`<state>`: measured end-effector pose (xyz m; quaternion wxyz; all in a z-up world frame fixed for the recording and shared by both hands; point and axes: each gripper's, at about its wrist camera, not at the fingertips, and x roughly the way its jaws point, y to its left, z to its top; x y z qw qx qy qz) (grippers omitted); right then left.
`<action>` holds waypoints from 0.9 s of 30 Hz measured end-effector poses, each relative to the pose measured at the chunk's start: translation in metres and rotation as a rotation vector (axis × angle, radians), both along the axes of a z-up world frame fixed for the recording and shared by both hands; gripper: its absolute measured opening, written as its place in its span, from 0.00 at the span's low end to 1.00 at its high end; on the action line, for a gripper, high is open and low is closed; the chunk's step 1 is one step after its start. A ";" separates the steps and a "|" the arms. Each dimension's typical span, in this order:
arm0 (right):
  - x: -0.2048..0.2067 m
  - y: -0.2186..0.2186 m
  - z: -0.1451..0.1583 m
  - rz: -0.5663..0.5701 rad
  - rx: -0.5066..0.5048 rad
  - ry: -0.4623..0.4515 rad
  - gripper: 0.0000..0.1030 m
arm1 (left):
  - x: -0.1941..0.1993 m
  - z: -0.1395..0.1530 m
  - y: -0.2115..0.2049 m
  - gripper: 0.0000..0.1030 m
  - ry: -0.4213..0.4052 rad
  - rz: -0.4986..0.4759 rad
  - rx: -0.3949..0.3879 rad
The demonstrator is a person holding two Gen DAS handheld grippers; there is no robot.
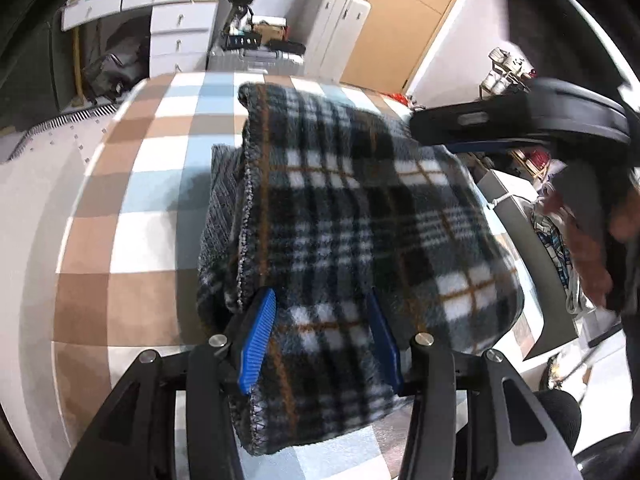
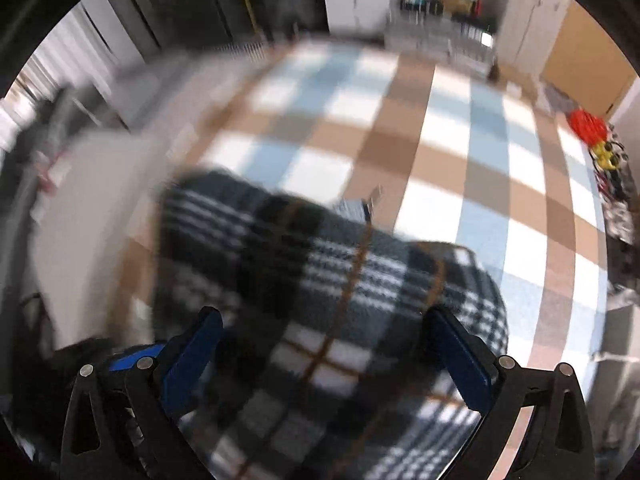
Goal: Fold large clothes
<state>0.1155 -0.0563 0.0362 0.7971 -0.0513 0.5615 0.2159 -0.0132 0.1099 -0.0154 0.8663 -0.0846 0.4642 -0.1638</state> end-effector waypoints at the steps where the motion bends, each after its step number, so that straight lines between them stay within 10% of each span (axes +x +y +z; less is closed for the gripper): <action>1: -0.014 -0.012 0.012 -0.004 0.087 -0.032 1.00 | -0.002 0.004 -0.001 0.41 -0.017 0.009 0.010; 8: -0.096 -0.048 0.049 -0.038 0.337 -0.388 1.00 | -0.023 0.049 -0.007 0.41 -0.202 0.119 0.068; 12: -0.143 -0.049 0.056 -0.009 0.386 -0.681 1.00 | -0.047 0.077 -0.015 0.78 -0.366 0.227 0.077; 15: -0.159 -0.056 0.052 -0.055 0.377 -0.793 1.00 | -0.062 0.089 -0.021 0.81 -0.483 0.284 0.111; 27: -0.168 -0.110 0.027 -0.231 0.405 -0.796 1.00 | -0.037 0.065 -0.038 0.92 -0.540 0.300 0.186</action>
